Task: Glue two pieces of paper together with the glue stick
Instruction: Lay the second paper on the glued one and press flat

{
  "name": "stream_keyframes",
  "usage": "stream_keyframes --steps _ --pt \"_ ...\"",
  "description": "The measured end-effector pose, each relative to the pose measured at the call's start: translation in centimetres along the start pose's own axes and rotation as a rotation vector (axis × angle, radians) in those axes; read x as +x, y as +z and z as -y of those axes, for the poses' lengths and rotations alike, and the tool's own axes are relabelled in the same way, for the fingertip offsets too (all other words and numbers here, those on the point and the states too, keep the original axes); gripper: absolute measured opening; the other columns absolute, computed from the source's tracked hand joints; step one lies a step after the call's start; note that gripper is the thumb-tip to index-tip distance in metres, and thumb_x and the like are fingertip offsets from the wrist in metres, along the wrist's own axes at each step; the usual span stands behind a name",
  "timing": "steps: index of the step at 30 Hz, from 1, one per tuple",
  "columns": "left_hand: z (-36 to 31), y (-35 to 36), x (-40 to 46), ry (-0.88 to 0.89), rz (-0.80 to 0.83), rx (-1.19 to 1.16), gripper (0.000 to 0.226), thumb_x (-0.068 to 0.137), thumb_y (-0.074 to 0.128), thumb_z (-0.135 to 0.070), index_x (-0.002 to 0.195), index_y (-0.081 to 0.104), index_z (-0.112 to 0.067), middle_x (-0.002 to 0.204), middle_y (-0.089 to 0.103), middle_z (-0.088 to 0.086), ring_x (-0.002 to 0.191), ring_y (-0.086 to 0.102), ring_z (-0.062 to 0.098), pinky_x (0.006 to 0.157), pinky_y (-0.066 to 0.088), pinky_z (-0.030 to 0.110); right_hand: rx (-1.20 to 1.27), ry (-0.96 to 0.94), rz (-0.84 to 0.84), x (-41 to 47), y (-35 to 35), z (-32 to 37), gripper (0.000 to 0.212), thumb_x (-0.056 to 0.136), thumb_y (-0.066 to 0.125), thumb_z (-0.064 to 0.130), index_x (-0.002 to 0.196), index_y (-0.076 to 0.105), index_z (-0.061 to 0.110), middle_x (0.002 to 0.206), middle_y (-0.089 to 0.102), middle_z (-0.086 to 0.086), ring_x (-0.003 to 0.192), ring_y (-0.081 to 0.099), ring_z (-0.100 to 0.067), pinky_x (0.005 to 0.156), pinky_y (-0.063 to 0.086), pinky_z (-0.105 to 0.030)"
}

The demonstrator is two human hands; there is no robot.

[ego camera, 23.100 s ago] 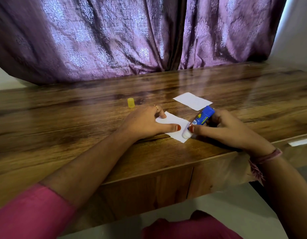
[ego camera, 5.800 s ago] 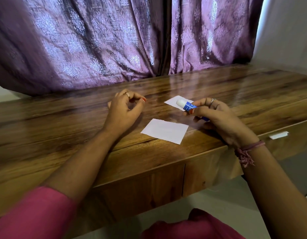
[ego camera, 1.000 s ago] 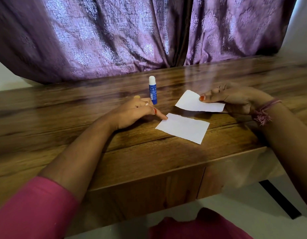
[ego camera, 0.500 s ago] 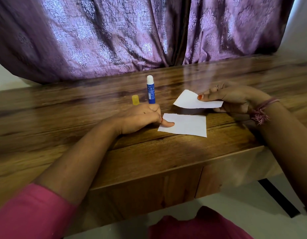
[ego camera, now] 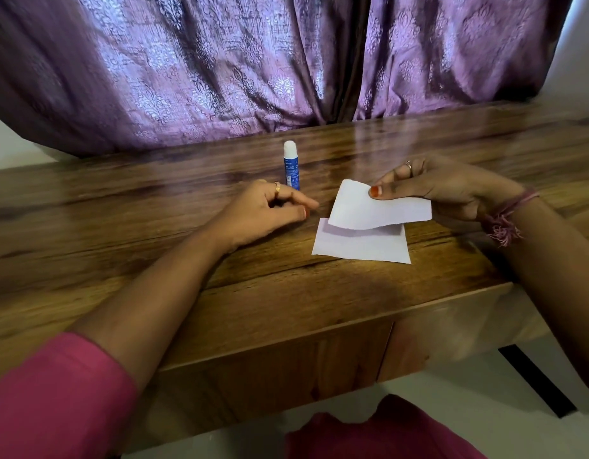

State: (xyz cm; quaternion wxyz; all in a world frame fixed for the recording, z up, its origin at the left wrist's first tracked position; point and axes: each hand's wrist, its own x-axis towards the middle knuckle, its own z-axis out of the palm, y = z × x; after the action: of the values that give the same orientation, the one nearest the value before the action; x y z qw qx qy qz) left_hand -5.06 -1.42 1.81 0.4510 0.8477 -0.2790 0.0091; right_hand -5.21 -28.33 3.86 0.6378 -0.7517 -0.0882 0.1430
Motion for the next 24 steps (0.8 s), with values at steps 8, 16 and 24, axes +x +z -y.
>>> stream_keyframes --steps 8,16,24 --pt "0.9 -0.2 0.3 -0.057 0.079 -0.205 0.025 0.065 0.077 -0.022 0.088 0.067 -0.019 0.063 0.051 -0.012 0.059 0.044 0.001 0.057 0.038 0.013 -0.054 -0.012 0.006 0.4 1.8 -0.1 0.027 0.063 0.078 0.017 0.084 0.073 0.001 0.080 0.075 -0.013 0.064 0.067 -0.016 0.059 0.055 -0.022" --pt "0.9 -1.0 -0.1 -0.027 0.255 -0.097 0.028 0.066 0.075 -0.028 0.092 0.065 -0.023 0.070 0.058 -0.014 0.058 0.041 0.000 0.055 0.038 0.009 -0.070 -0.022 0.018 0.7 1.8 -0.2 0.033 0.064 0.076 0.015 0.091 0.071 -0.004 0.084 0.075 -0.015 0.067 0.070 -0.018 0.063 0.059 -0.024" --pt "0.4 -1.2 -0.5 -0.006 0.265 0.021 0.033 0.068 0.072 -0.039 0.098 0.069 -0.026 0.070 0.053 -0.015 0.063 0.040 0.005 0.057 0.035 0.013 -0.110 -0.027 0.009 0.4 1.8 -0.3 0.026 0.063 0.078 0.012 0.084 0.073 -0.003 0.081 0.075 -0.019 0.064 0.071 -0.022 0.061 0.060 -0.028"
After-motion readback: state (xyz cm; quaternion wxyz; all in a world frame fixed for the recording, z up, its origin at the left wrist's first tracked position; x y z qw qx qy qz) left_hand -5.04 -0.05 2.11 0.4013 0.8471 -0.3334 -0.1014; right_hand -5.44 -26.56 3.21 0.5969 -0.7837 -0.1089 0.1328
